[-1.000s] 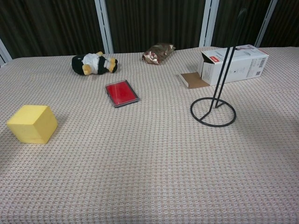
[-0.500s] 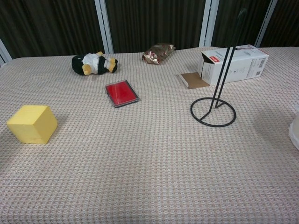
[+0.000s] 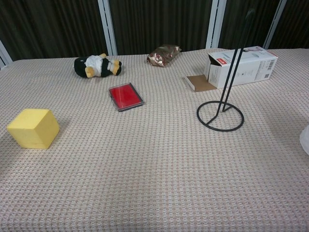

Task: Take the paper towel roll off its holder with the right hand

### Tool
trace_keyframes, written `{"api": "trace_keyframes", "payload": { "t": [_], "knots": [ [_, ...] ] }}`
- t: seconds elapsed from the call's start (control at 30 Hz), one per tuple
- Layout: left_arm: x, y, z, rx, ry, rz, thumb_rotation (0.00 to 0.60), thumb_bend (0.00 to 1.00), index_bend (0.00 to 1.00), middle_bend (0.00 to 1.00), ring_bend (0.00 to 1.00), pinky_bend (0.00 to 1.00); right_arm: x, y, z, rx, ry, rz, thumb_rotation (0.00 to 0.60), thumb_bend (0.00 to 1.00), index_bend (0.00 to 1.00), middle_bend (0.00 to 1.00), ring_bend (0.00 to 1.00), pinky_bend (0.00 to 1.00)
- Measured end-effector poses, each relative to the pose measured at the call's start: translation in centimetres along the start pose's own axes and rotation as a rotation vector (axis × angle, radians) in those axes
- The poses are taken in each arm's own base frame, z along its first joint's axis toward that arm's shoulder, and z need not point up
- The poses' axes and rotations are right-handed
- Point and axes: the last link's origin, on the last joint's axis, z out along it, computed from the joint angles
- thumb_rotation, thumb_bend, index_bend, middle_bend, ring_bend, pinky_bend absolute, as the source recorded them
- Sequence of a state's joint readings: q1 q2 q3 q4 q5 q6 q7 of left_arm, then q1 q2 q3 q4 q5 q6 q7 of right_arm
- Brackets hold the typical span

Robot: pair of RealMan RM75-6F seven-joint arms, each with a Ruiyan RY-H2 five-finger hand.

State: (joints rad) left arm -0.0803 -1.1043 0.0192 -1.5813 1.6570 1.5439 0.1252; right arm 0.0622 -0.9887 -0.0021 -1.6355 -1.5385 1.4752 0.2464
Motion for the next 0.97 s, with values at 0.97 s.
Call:
{"api": "trace_keyframes", "payload": {
  "t": [0.97],
  "knots": [
    [-0.1,0.1,0.1,-0.005,0.002,0.005,0.6,0.41,0.19,0.08,0.11,0.33,-2.0,2.7,-1.2,-0.129,0.174,0.001,0.6,0.12,0.0,0.0,0.0,0.05]
  ]
}}
